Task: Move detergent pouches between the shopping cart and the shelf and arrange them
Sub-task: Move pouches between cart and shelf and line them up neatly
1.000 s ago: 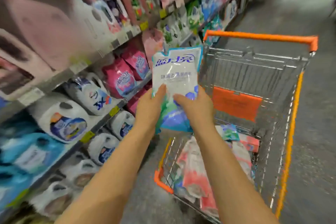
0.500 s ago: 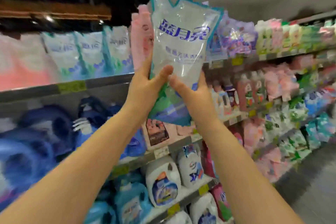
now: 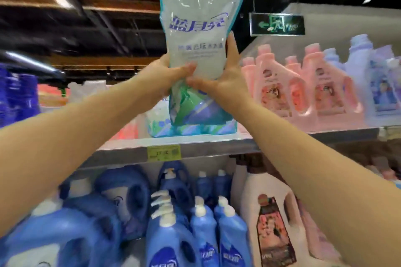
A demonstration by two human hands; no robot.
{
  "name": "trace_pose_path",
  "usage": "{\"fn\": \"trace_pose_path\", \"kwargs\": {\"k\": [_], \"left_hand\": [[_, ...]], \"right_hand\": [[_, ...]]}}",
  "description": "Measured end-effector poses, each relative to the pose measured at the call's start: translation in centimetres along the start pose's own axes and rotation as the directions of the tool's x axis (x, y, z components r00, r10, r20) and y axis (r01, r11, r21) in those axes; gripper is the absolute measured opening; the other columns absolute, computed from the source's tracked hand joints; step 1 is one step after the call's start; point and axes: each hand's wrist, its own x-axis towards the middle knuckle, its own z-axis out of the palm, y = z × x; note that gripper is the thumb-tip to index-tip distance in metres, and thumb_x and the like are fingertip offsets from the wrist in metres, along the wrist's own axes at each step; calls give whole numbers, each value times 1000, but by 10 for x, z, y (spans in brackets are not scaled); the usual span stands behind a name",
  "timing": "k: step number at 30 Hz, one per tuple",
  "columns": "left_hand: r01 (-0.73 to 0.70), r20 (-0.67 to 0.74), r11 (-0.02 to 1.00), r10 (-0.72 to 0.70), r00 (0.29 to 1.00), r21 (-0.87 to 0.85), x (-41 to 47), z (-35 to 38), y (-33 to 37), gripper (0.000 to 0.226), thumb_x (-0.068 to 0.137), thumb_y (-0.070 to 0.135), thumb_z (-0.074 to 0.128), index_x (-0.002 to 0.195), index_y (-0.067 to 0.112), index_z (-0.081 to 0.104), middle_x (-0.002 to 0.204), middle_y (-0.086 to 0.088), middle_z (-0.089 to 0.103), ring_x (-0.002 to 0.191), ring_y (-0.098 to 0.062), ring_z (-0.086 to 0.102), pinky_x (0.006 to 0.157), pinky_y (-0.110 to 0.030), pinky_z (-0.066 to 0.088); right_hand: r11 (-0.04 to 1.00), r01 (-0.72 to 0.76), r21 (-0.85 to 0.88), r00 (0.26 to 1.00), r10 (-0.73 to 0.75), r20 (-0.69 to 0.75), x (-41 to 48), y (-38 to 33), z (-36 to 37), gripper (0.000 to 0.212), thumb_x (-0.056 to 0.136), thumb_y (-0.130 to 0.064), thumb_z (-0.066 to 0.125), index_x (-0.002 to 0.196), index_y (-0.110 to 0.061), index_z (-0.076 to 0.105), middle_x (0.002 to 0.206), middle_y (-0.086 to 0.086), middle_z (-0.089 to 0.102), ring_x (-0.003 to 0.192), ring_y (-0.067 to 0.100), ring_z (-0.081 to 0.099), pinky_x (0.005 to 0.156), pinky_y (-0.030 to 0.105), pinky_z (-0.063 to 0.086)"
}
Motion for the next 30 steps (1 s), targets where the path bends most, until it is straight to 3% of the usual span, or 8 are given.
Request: {"fn": "trace_pose_path", "kwargs": {"k": [2, 6, 10, 16, 21, 23, 26, 30], "left_hand": [[142, 7, 989, -143, 990, 30, 25, -14, -17, 35, 88, 19, 58, 122, 25, 53, 99, 9, 67, 76, -4, 65, 66, -23, 52], [261, -156, 964, -266, 951, -50, 71, -32, -63, 56, 78, 5, 68, 128, 23, 49, 100, 3, 68, 75, -12, 66, 51, -24, 54], [333, -259, 942, -333, 907, -43, 102, -37, -126, 62, 73, -1, 71, 126, 21, 48, 113, -3, 66, 93, -23, 64, 60, -31, 51], [362, -283, 932, -354, 891, -24, 139, -38, -200, 77, 69, -4, 75, 133, 19, 38, 117, -10, 62, 89, -24, 65, 47, -25, 53], [433, -224, 892, -399, 889, 130, 172, -40, -233, 98, 71, 5, 77, 144, 22, 15, 129, -8, 52, 96, -23, 59, 68, -34, 54], [517, -203, 814, -477, 855, 265, 180, -43, -236, 103, 73, 17, 78, 147, 27, 6, 130, -5, 50, 101, -22, 56, 70, -37, 55], [627, -105, 671, -645, 757, 396, 193, -53, -238, 75, 78, 33, 73, 137, 25, 28, 132, -10, 50, 113, -32, 54, 83, -52, 53], [630, -1, 661, -689, 725, 408, 205, -54, -252, 50, 84, 32, 66, 128, 18, 47, 115, -10, 59, 101, -30, 61, 76, -43, 57]], "right_hand": [[999, -11, -39, 998, 14, 57, 19, 28, 11, 130, 48, -37, 84, 149, -22, 3, 116, -5, 59, 105, 19, 63, 86, 43, 55], [998, -27, -65, 978, 39, 207, 53, 94, 29, 123, 62, -10, 86, 150, -23, 1, 109, -17, 54, 98, 7, 58, 87, 30, 53], [983, -163, -80, 920, 181, 347, 73, 152, 47, 127, 65, -7, 84, 147, -26, -11, 131, -9, 45, 112, 5, 51, 82, 9, 44], [897, -322, -304, 824, 423, 377, 90, 219, 61, 135, 67, -23, 84, 143, -25, -28, 150, 3, 30, 133, 17, 36, 100, 19, 29], [784, -372, -496, 752, 568, 333, 111, 247, 65, 134, 68, -33, 82, 142, -29, -29, 152, -2, 25, 119, 19, 48, 83, 21, 40], [736, -359, -574, 732, 603, 316, 119, 254, 64, 132, 70, -36, 80, 143, -26, -29, 149, 0, 30, 117, 18, 49, 88, 22, 38], [671, -335, -661, 703, 646, 299, 127, 263, 64, 125, 75, -37, 76, 144, -23, -27, 147, 1, 35, 124, 20, 46, 95, 26, 39], [556, -333, -761, 651, 719, 241, 140, 272, 70, 114, 81, -42, 69, 145, -24, -24, 142, 7, 37, 115, 28, 52, 81, 35, 53]]}}
